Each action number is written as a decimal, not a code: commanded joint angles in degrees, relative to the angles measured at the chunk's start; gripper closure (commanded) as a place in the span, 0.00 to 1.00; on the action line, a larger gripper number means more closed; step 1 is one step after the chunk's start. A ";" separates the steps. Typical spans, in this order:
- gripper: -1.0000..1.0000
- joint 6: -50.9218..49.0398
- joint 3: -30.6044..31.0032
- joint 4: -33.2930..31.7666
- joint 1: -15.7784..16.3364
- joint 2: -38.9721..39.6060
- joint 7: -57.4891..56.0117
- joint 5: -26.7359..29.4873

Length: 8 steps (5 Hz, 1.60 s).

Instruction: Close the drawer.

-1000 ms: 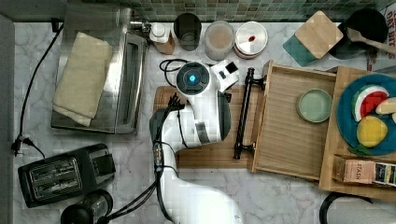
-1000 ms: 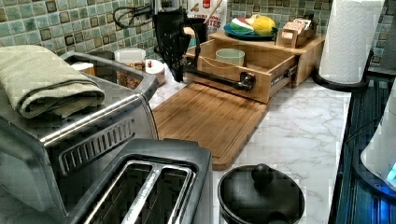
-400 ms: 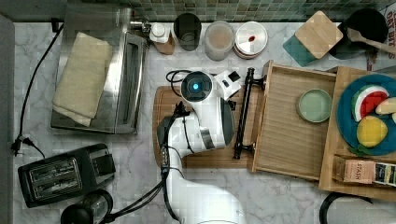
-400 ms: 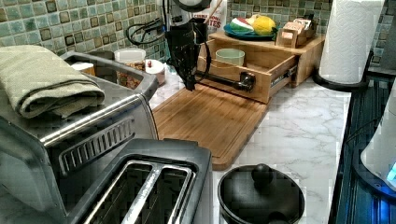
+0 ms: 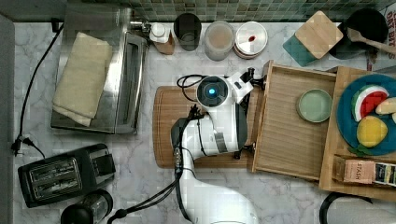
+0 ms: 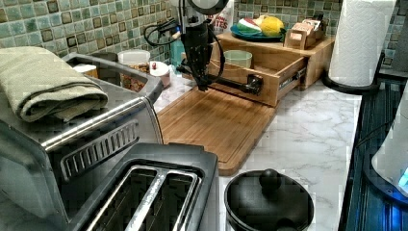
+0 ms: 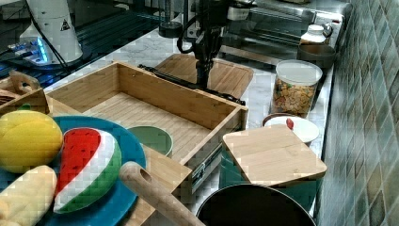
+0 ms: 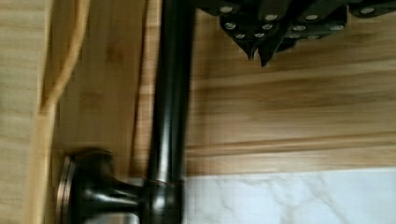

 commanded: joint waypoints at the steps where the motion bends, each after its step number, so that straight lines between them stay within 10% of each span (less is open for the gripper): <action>1: 1.00 3.84 -4.09 -2.28 -10.31 -3.16 -14.46 3.25; 8: 1.00 7.64 -16.37 4.65 -25.46 1.15 -42.13 1.43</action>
